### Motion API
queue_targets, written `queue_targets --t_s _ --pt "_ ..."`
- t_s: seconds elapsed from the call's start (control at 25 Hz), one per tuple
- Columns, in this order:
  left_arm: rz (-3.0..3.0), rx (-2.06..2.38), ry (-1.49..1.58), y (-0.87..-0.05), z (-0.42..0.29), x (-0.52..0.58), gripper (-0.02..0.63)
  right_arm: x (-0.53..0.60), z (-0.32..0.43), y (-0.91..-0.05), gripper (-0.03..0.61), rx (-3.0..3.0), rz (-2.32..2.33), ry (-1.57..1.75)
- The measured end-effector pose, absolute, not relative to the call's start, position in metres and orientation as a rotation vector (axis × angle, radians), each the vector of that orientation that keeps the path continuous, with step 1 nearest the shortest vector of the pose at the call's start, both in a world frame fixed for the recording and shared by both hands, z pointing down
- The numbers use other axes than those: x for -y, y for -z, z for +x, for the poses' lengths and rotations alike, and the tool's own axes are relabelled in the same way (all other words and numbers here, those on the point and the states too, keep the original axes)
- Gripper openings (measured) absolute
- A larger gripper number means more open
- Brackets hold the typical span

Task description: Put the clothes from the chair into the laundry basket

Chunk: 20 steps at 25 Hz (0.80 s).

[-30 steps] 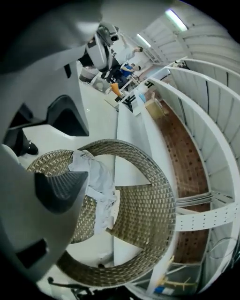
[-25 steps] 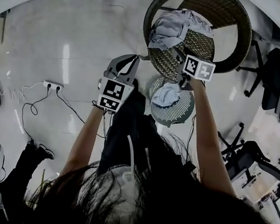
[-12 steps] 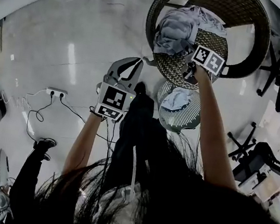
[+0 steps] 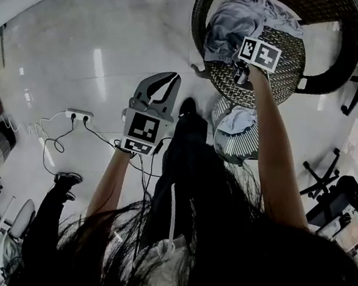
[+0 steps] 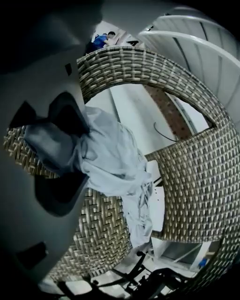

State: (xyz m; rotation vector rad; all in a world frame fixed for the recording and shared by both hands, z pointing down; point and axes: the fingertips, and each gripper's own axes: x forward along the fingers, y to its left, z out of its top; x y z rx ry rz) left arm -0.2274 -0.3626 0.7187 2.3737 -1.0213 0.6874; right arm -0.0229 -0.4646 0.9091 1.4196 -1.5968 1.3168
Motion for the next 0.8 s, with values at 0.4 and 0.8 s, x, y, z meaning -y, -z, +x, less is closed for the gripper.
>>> queue_targets --t_s 0.4,0.8 --pt "2.34 1.056 -0.696 -0.722 -0.239 0.36 0.023 0.45 -0.045 -0.909 0.092 1.633 1.295 -1.359" --pt "2.375 1.013 -0.7 -0.702 -0.212 0.349 0.023 0.456 -0.046 -0.82 0.083 1.928 1.323 -1.562"
